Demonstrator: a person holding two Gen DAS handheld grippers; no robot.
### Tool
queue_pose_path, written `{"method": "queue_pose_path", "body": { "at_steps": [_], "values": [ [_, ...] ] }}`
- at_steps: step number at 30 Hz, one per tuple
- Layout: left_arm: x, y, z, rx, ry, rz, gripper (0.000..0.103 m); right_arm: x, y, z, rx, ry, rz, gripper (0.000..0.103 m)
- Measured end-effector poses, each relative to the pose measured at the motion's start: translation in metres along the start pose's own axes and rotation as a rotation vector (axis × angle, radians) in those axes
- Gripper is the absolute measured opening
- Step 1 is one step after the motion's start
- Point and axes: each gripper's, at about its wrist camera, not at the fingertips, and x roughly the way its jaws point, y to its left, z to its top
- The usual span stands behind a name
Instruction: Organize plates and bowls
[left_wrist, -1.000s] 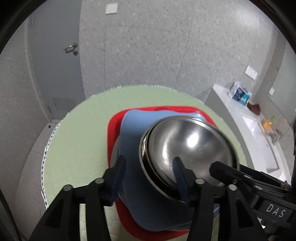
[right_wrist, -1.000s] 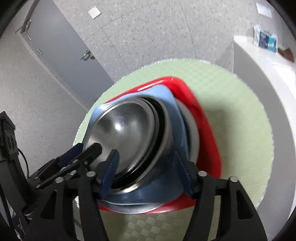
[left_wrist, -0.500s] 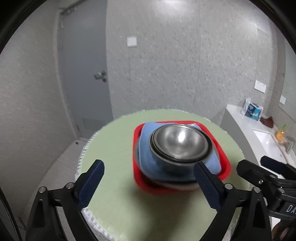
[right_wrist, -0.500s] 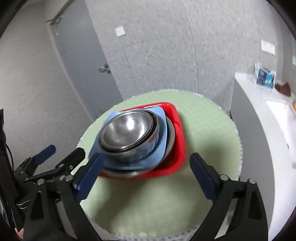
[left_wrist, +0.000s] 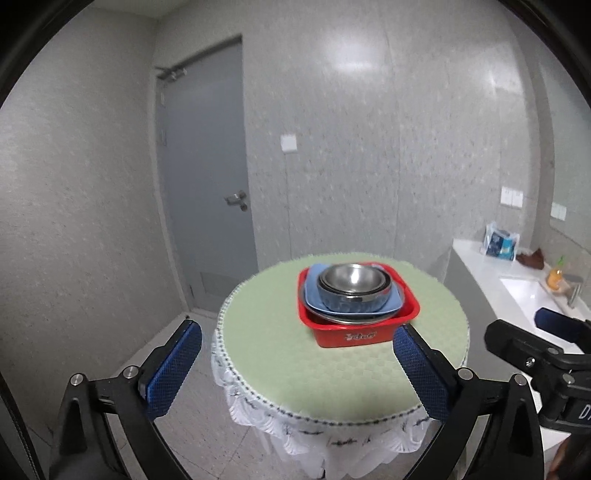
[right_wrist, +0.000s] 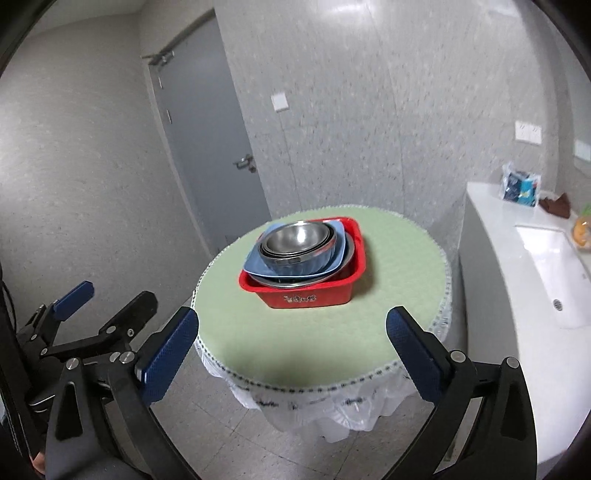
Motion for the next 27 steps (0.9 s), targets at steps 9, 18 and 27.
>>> {"method": "queue_pose_path", "body": {
  "at_steps": [9, 18, 27],
  "values": [
    [-0.17, 0.043, -0.088, 0.015, -0.04, -0.037, 0.102, -0.129, 0.039, -0.069, -0.017, -0.12, -0.094, 0.103],
    [-0.36, 0.083, -0.148, 0.019, -0.063, -0.088, 0.102, -0.261, 0.096, -0.14, -0.057, -0.178, -0.211, 0.103],
    [-0.501, 0.111, -0.179, 0.005, -0.128, -0.124, 0.102, -0.35, 0.125, -0.176, -0.078, -0.227, -0.26, 0.103]
  ]
}}
